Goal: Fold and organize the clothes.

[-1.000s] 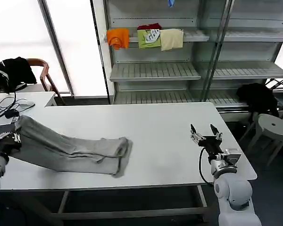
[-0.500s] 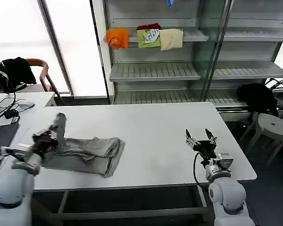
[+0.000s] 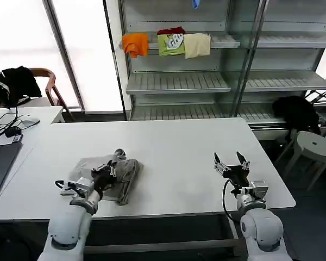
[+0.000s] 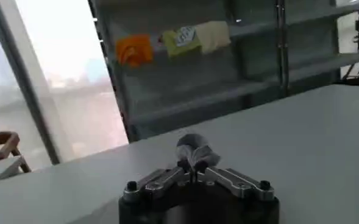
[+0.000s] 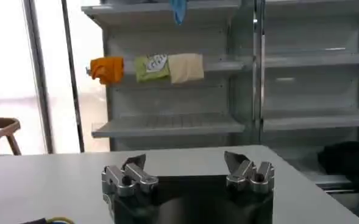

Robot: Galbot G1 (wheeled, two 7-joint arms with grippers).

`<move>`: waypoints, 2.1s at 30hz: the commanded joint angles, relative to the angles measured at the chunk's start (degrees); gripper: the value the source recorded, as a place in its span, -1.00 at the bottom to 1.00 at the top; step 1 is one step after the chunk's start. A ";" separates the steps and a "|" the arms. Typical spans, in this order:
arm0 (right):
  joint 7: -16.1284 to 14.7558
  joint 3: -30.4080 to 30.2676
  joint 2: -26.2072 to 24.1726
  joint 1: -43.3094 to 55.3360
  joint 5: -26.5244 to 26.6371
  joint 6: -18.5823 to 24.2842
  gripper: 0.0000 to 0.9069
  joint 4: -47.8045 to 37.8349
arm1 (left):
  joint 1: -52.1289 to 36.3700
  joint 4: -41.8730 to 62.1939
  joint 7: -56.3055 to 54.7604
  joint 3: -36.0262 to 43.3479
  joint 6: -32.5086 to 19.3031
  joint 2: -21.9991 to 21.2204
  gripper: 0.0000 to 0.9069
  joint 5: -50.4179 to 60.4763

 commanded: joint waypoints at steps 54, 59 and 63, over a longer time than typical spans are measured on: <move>0.57 -3.66 0.67 1.54 -3.24 -0.30 1.00 -2.02 | -0.31 18.68 0.28 -16.89 -1.40 10.27 0.71 -21.46; 0.63 -3.75 0.86 1.24 -3.30 -0.23 1.00 -1.96 | 0.07 18.43 1.45 -16.55 -1.66 9.88 -0.93 -21.61; 0.68 -3.59 0.77 1.17 -3.25 -0.18 1.00 -1.85 | 0.64 17.91 2.39 -16.27 -1.79 9.55 -0.96 -21.67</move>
